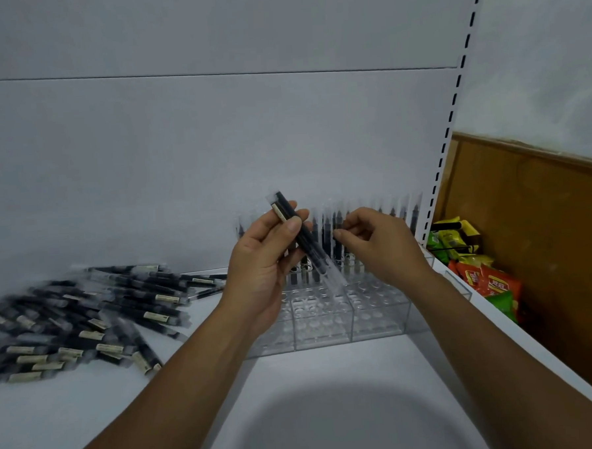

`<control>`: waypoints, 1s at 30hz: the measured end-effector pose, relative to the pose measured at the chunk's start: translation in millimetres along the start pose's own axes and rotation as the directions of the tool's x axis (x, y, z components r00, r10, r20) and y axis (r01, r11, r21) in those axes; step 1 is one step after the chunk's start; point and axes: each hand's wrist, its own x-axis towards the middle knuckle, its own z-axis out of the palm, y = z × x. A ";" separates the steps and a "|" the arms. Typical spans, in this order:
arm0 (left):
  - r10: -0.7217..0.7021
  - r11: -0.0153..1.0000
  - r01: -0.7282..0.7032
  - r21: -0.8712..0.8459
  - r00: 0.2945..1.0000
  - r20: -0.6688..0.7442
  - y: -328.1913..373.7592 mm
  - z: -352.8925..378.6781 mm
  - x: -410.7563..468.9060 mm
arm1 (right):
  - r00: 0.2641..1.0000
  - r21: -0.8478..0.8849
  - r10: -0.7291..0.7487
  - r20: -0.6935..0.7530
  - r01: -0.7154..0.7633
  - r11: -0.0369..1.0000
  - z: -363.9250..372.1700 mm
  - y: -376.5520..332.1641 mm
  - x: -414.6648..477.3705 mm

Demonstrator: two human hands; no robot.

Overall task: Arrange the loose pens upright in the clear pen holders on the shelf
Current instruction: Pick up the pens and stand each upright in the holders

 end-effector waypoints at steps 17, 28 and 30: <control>0.040 0.994 -0.044 -0.103 0.998 -0.041 -0.5 -3.9 -0.6 | 0.930 0.263 -0.130 0.344 0.037 0.964 -24.3 -23.0 -27.9; -0.015 0.993 0.011 -0.121 0.999 -0.031 1.7 -2.0 -2.5 | 0.989 0.847 0.143 0.035 -0.106 0.521 -43.8 -17.7 -15.6; -0.016 0.994 0.011 -0.112 0.999 -0.045 2.4 -2.0 -3.3 | 0.979 0.919 0.204 -0.010 -0.071 0.387 -51.1 -14.5 -12.4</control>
